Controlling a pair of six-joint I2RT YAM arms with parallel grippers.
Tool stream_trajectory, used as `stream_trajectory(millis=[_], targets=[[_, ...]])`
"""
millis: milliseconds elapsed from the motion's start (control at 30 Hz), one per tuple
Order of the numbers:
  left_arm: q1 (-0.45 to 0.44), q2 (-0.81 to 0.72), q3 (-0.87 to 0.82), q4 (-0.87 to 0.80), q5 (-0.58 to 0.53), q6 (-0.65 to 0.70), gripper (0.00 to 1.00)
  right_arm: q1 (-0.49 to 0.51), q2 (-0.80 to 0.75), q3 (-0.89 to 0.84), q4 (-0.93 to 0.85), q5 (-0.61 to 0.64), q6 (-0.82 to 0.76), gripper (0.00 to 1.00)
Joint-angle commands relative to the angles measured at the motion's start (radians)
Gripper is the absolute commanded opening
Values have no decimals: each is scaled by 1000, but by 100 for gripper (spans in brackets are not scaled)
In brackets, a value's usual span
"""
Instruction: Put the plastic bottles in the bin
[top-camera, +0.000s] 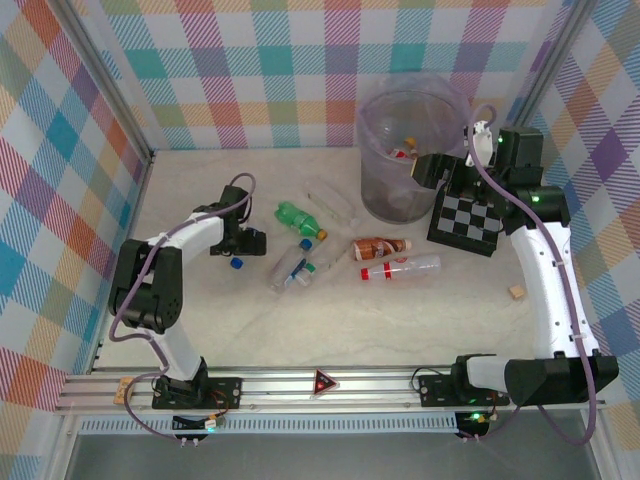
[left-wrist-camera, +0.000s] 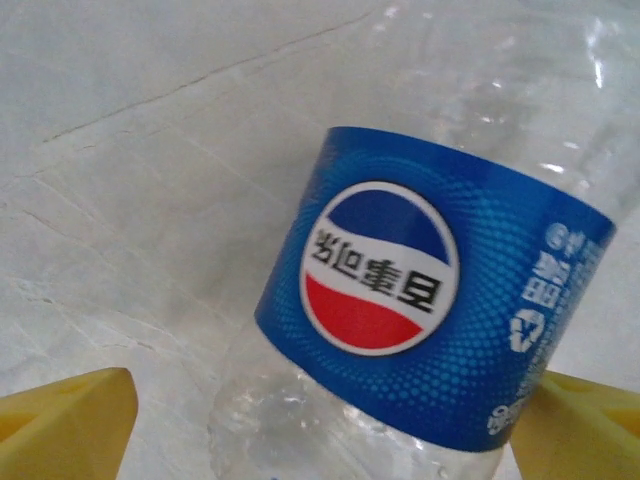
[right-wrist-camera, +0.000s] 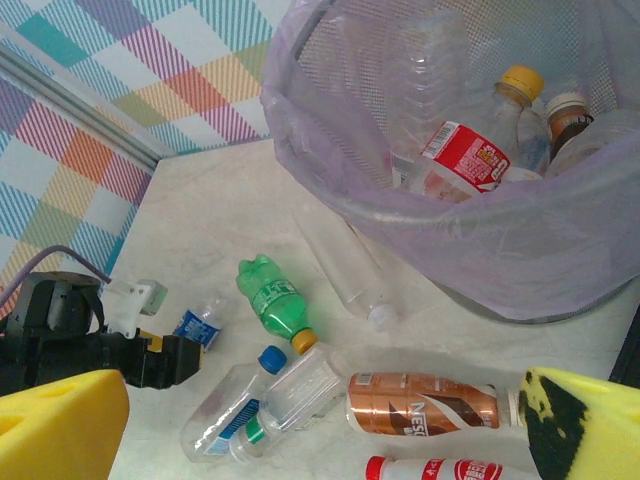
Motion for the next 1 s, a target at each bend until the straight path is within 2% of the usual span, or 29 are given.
stream_trajectory(millis=[0,167,333,500,633,767,867,967], targets=[[12,10,-1,20,47,-17,90,5,-21,-18,-2,13,10,100],[12,0,-53,49,60,-62,82,6,-18,-32,0,9,19,100],[12,-28,-96,64,65,-96,65,5,-16,-43,5,-7,32,99],[12,-77,-101,50,59,-103,59,5,-18,-52,19,-40,52,99],[12,-151,-85,33,90,-109,55,7,-20,-75,57,-142,79,99],[12,-242,-77,38,183,-119,53,34,-13,-118,168,-335,145,100],[12,-303,-71,48,283,-141,53,116,8,-101,169,-349,104,100],[11,-341,-69,82,463,-186,54,199,50,-76,184,-358,79,100]])
